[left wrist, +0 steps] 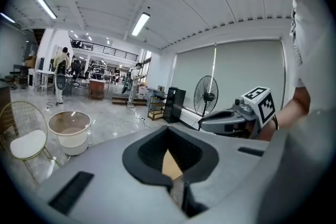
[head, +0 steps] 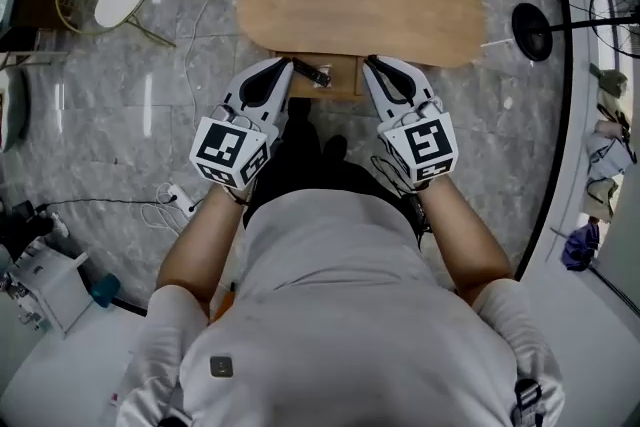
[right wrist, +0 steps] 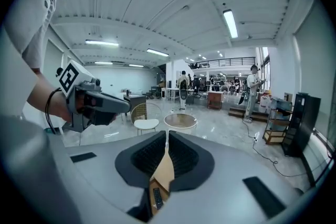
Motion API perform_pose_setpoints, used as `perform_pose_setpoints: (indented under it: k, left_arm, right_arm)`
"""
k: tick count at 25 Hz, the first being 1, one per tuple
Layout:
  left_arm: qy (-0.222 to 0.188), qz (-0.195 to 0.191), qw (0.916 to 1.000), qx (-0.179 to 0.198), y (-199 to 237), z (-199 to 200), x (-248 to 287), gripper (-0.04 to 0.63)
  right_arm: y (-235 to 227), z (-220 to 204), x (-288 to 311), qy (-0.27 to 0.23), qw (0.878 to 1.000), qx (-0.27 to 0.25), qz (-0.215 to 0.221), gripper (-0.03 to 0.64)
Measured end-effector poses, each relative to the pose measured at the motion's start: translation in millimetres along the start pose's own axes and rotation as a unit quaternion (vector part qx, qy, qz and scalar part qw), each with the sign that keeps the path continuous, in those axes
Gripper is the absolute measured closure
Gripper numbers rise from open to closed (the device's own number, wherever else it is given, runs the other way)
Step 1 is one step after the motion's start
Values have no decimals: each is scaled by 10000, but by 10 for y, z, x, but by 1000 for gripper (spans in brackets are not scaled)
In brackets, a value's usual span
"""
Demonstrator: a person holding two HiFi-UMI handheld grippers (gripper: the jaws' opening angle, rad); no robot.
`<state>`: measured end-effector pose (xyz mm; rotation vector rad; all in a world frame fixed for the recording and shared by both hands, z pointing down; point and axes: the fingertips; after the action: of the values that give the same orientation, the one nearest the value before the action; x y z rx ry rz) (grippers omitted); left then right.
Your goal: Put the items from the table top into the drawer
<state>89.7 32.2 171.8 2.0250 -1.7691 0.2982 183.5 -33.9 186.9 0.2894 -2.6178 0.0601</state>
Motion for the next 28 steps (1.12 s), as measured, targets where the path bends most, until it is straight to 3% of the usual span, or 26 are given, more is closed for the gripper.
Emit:
perform_pose_setpoints:
  k: [13,20,28]
  left_arm:
    - [-484,-61,9981,377,-621,773,-548,586]
    - [-502,-76,9970,588,-654,906,-834,586]
    - [-518,-57,9969,587,-550,684,-1425,586]
  right_arm:
    - [88,483,-1073,-460,9989,-88,-60,589]
    - [205,627,-1327,-629,9978,-119,-177,589]
    - [694,676,-1484,-693,9969,-36,-370,589]
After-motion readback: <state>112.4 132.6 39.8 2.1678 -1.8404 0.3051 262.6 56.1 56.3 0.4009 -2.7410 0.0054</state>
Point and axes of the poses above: the fingertips, and each gripper's own axes: x forward along the fingers, y to its left, z out of its top, and after that the axes turned 9 degrees about y, right-handed
